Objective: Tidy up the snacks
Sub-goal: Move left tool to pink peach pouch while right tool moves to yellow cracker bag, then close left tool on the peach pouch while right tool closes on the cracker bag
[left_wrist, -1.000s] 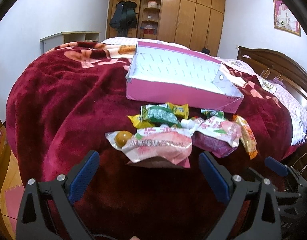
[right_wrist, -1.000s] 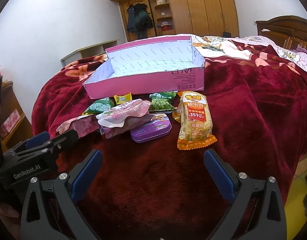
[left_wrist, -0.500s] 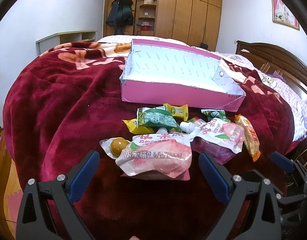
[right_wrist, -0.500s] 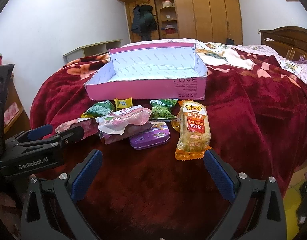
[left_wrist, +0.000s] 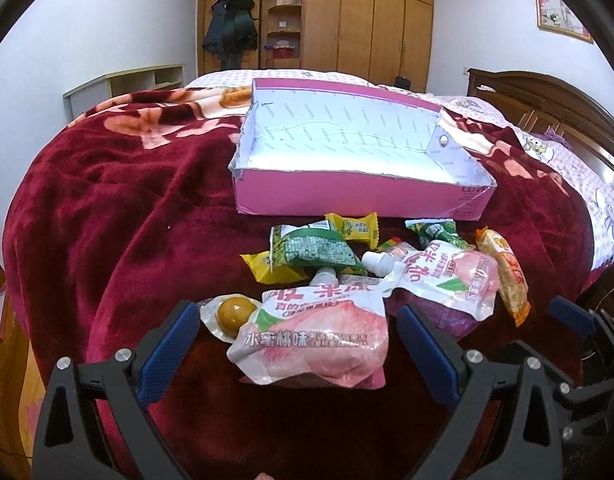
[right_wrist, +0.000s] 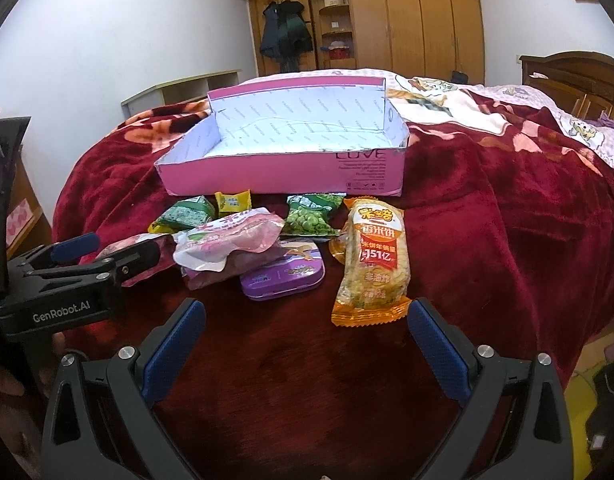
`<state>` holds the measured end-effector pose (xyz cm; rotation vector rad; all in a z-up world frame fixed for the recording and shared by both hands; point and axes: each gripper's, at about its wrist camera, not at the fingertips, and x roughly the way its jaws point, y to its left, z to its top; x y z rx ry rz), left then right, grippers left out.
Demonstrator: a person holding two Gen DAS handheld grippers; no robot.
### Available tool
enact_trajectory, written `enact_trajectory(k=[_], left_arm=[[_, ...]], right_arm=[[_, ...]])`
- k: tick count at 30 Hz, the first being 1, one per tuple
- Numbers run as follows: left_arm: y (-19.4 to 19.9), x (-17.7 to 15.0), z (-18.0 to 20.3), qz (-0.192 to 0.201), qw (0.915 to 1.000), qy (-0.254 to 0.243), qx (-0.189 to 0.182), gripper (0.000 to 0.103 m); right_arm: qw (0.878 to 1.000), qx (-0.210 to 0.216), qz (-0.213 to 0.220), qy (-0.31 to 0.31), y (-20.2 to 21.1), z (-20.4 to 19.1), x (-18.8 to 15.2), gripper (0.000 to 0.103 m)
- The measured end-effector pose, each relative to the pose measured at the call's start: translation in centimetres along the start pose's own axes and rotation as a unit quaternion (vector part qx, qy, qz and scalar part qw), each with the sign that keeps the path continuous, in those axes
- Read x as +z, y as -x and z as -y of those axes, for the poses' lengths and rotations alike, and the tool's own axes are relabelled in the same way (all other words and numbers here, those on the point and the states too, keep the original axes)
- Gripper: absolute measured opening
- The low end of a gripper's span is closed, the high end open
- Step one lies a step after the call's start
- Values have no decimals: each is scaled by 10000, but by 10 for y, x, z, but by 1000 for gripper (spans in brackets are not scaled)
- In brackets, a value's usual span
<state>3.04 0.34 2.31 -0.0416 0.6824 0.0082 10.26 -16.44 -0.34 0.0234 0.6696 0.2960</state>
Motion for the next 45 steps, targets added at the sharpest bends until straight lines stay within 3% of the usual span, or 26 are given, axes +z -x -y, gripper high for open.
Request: enact_trajectory(k=[8,10,16,22,29,33,37,45], left_arm=[[-8,2,-1,-71,10000,-15,-32,97],[-9,3,-2,-36,10000,-16,-16,88],[-21,-1,0,-127,9999,-51,-27,85],[-23,0,2,71,9998,-132,97,77],[-32,1,5,72,9997,-230,81,77],[-30,2,0,118,9999,-75,-37,74],[-30,0,3,108,9996,-244,-10,73],[-31,-1,2,184,9998,-111,-12,72]], right_arm=[[9999,-74,-11,74,-10,9,10,103],[9999,-128,-22,71,-15,11,12,103],[9998,-135,-79,-93,-29,18,15,103],[9995,-128,-215,-185,-45,24,12,99],[9992,-20,-161,-376,-49,33,16,95],[9985,-10,-118,-535,-47,38,16,84],[9977,-45,-87,-674,-46,44,15,72],[9980,-89,-82,-628,-50,44,17,66]])
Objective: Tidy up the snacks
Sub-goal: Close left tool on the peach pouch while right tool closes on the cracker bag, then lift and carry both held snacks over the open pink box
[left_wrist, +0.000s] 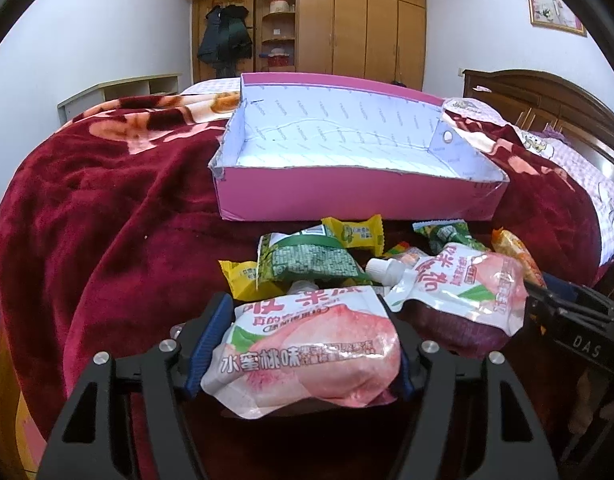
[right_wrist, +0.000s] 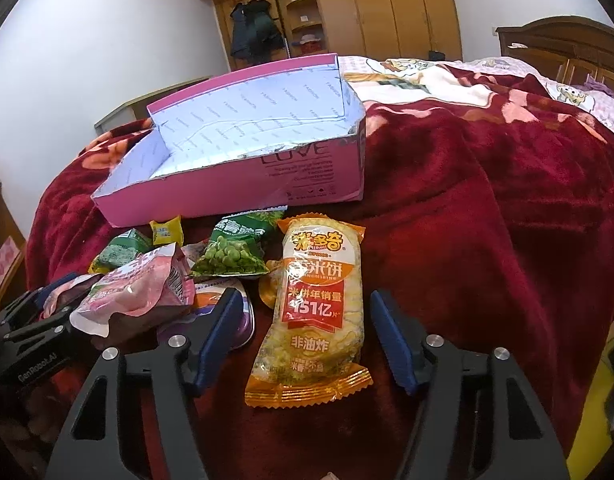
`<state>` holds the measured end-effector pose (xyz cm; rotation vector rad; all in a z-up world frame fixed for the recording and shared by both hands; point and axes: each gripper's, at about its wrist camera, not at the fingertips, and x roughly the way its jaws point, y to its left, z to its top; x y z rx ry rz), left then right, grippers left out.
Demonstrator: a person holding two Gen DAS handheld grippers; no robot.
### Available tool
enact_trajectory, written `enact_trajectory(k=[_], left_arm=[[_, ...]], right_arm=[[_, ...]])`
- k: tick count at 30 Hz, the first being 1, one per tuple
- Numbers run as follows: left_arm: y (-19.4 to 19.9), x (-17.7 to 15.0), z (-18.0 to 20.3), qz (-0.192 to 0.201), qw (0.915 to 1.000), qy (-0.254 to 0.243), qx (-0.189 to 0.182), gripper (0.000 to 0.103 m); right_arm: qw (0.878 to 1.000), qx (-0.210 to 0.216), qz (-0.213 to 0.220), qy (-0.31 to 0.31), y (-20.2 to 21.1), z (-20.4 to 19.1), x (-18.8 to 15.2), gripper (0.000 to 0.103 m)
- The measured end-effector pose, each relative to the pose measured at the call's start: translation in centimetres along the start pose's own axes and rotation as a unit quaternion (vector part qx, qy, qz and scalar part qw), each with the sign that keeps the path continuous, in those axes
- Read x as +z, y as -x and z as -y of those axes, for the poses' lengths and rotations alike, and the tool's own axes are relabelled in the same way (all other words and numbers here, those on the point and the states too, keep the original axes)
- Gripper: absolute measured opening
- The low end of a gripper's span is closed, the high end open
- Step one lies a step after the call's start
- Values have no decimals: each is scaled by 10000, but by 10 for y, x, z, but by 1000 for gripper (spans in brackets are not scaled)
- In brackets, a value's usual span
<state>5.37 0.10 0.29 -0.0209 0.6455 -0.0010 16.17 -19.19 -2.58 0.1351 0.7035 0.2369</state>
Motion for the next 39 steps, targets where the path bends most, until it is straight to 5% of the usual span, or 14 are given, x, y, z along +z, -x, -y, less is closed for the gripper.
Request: enact_trajectory(k=[5,39], left_arm=[[3,0,1,17,10000,-26,-6,71],[-1,1,2,-139,9999,-62,17,71]], right_arm=[[9999,-134,-27,14,-2,2,-1,46],[9999,-49,116,-91,9,6,-5,42]])
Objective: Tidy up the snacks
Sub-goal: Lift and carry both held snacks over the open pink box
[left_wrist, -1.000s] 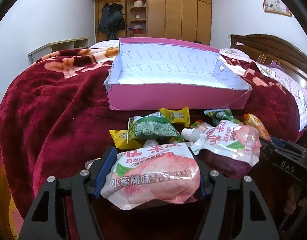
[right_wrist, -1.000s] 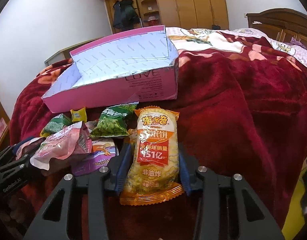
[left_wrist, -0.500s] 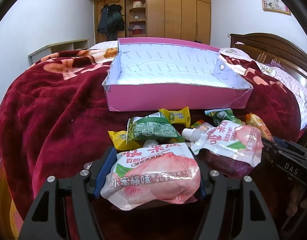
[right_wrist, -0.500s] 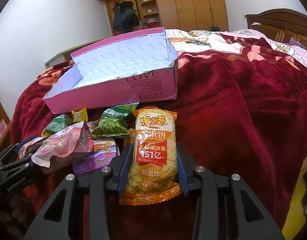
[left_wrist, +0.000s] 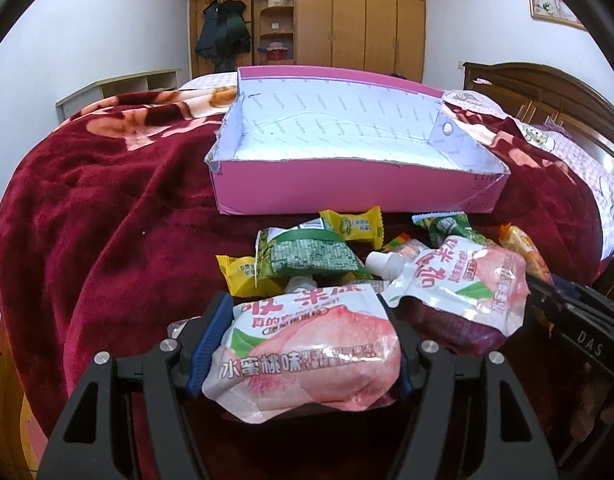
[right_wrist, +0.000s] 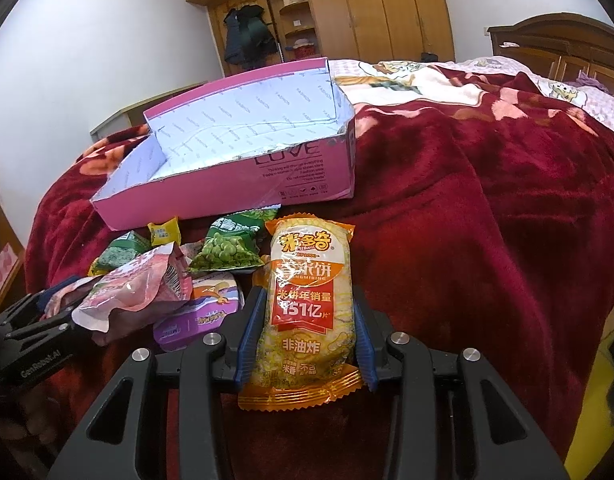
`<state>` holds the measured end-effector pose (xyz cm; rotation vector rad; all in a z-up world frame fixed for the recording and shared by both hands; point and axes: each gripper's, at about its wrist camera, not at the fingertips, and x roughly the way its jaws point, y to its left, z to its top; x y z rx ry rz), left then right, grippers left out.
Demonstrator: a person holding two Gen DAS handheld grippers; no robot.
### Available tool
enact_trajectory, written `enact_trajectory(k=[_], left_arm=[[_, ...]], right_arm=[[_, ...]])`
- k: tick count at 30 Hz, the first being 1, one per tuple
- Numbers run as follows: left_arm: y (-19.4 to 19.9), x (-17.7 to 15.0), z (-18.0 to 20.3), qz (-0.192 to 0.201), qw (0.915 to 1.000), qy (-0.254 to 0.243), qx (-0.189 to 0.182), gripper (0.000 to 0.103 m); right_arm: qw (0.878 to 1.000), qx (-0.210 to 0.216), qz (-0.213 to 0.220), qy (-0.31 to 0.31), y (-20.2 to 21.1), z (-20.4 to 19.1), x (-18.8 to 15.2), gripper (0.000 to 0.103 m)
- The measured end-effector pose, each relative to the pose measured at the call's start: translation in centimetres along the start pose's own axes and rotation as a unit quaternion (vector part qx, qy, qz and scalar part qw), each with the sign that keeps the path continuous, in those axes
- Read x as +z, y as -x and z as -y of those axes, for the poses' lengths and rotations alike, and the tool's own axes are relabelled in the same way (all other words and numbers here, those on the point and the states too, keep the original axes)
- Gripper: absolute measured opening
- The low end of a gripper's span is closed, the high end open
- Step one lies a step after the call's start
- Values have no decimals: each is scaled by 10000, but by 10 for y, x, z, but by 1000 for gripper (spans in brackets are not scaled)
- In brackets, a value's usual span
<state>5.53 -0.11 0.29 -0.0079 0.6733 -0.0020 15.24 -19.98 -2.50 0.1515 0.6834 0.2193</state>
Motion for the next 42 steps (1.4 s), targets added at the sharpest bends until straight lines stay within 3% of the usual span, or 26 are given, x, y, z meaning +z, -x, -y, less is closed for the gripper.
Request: enact_trajectory(k=[5,12,19,34,42], left_arm=[[7,0,0,22,9998,-8,-217,71],[22,0,8,241,9991,-250,-237,71],[40,5,3,502,9977,-123,-430,71],[66,19,3,747,9956,-146,-548,71],[66,45,1,832,9947,-73,-605,71]], right_arm=[[10000,30,62,-26,5,2,2,42],[9999,41,128,-52,12,4,2,41],[9998,84,171,-49,20,1,2,41],[9976,585,299,218,50,-27,11,41],[9959,791,304,329,55,-35,30,41]])
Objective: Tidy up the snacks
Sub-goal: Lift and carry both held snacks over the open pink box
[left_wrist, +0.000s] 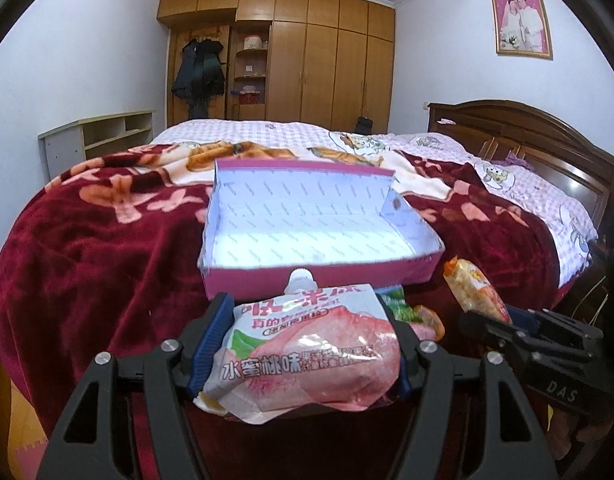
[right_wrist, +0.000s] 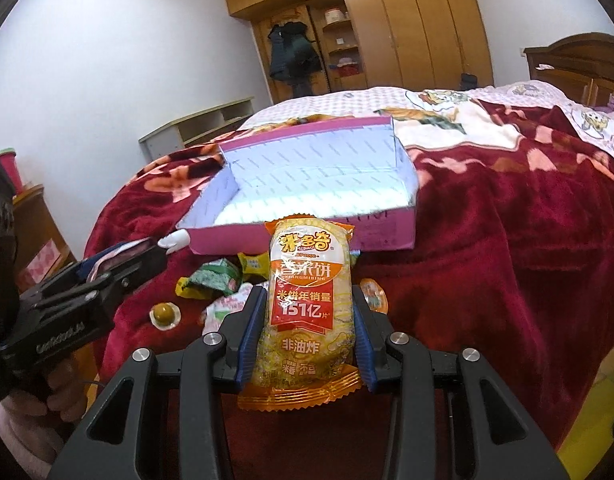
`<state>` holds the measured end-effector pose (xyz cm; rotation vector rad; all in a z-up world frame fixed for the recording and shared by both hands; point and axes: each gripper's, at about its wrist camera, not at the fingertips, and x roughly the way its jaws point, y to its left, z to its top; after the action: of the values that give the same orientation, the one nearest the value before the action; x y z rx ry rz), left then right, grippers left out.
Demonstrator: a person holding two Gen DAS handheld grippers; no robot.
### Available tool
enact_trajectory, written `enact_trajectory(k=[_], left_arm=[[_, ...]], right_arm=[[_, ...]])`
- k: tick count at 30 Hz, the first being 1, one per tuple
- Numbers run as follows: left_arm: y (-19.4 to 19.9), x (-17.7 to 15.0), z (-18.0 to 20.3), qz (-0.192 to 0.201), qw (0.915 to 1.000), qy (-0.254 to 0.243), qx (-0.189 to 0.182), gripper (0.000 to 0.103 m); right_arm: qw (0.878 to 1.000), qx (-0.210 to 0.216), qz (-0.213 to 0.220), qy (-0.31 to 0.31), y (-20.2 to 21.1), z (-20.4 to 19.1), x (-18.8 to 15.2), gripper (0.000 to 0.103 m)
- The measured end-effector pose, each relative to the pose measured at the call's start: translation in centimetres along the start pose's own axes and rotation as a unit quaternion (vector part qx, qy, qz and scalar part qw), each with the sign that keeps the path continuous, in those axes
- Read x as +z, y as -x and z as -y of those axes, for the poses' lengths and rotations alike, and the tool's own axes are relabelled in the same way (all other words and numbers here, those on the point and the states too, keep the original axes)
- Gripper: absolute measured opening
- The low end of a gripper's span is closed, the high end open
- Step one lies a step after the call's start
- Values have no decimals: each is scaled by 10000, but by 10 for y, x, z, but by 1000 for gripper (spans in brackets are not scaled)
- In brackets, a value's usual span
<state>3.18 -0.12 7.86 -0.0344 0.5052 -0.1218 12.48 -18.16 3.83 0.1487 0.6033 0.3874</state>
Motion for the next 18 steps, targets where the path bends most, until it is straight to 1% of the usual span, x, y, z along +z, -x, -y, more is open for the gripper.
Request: enact_trajectory(k=[11,14,18], left_arm=[[-15,39,-1,264,9993,-176,177,71],[-22,47,-1,263,9993,-209,185,71],[-33,57,0,260,9992,-250,186,71]], right_arm=[[9999,38,45,147,-10,2,33,41],[9999,92,-17,132,-17,4,40,41],[9999,59,-57,135,-26,7,51,41]])
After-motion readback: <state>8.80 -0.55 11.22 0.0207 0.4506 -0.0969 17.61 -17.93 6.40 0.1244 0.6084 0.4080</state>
